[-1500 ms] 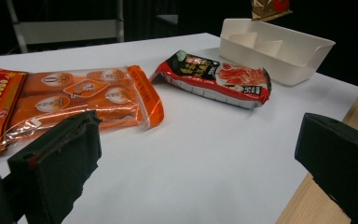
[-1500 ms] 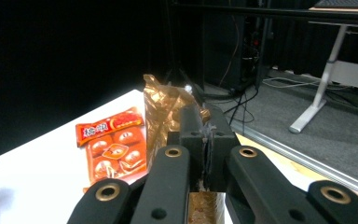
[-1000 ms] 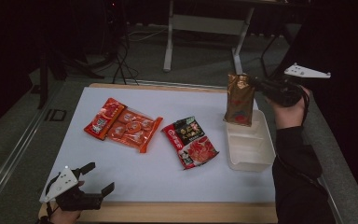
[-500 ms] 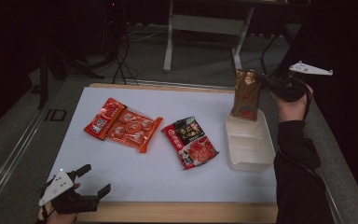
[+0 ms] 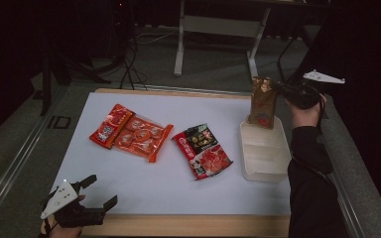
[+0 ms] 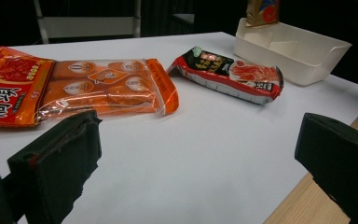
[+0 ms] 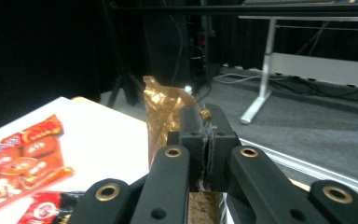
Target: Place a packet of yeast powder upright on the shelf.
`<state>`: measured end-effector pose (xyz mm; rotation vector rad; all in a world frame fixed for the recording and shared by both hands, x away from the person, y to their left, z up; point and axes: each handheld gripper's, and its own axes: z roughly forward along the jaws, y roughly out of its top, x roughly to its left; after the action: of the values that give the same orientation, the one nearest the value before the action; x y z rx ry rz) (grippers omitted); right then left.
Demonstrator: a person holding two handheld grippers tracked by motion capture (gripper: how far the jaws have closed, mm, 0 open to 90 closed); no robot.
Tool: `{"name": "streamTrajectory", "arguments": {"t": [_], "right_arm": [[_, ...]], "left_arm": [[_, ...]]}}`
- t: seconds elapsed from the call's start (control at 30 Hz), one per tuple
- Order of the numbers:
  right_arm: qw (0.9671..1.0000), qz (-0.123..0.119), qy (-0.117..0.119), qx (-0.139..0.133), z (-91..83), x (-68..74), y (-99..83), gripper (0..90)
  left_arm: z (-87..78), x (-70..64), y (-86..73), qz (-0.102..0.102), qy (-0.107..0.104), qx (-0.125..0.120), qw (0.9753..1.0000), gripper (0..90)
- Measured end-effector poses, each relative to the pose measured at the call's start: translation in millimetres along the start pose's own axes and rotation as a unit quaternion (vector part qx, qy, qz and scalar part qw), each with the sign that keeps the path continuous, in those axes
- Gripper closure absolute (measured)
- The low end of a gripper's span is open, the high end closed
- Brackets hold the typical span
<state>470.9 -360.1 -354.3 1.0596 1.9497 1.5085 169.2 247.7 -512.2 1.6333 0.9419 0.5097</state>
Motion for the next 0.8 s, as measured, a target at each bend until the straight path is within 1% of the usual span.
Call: {"name": "streamTrajectory", "arguments": {"t": [0.07, 0.1, 0.17, 0.33, 0.4, 0.5, 0.57, 0.6, 0.67, 0.73, 0.8], "right_arm": [[1.0, 0.003, 0.006, -0.003, 2.2, -1.3, -1.6, 88.2], [1.0, -0.001, 0.005, -0.006, 3.4, -1.3, -2.4, 88.2], [0.9999, 0.0, 0.01, -0.006, 6.2, -1.5, -3.9, 88.2], [0.9998, -0.007, 0.019, 0.009, 14.5, 1.5, -9.3, 88.2], [0.9997, 0.0, 0.024, 0.011, 16.5, 1.6, -11.3, 88.1], [0.9994, 0.003, 0.03, 0.019, 18.8, 2.0, -14.4, 88.0], [0.9992, 0.006, 0.03, 0.025, 19.9, 2.1, -17.3, 88.0], [0.999, 0.012, 0.035, 0.026, 20.8, 1.7, -19.4, 88.0], [0.9989, 0.014, 0.034, 0.029, 21.6, 1.7, -21.9, 87.9], [0.9985, 0.019, 0.04, 0.031, 22.0, 1.1, -24.1, 87.9], [0.9986, 0.02, 0.038, 0.032, 21.5, 0.9, -25.5, 87.9]], "left_arm": [[0.0, -0.2, 0.1, -0.001, 0.0, -0.001, 1.0, 0.6], [-0.1, -0.2, 0.1, -0.001, 0.0, -0.001, 1.0, 0.6], [-0.1, 0.0, 0.0, -0.001, 0.0, 0.0, 1.0, 0.6], [0.0, 0.0, 0.0, 0.0, -0.001, 0.001, 1.0, 0.6], [0.0, 0.1, -0.1, -0.001, -0.001, 0.001, 1.0, 0.6], [0.0, 0.1, 0.0, 0.0, -0.001, 0.002, 1.0, 0.6], [0.3, 0.2, -0.1, -0.001, -0.002, 0.003, 1.0, 0.6], [0.4, 0.2, -0.1, -0.001, -0.002, 0.003, 1.0, 0.6], [0.6, 0.0, 0.0, 0.0, -0.002, 0.004, 1.0, 0.6], [0.7, -0.2, 0.0, 0.0, -0.002, 0.004, 1.0, 0.6], [0.7, -0.3, 0.1, 0.0, -0.003, 0.003, 1.0, 0.6]]}}
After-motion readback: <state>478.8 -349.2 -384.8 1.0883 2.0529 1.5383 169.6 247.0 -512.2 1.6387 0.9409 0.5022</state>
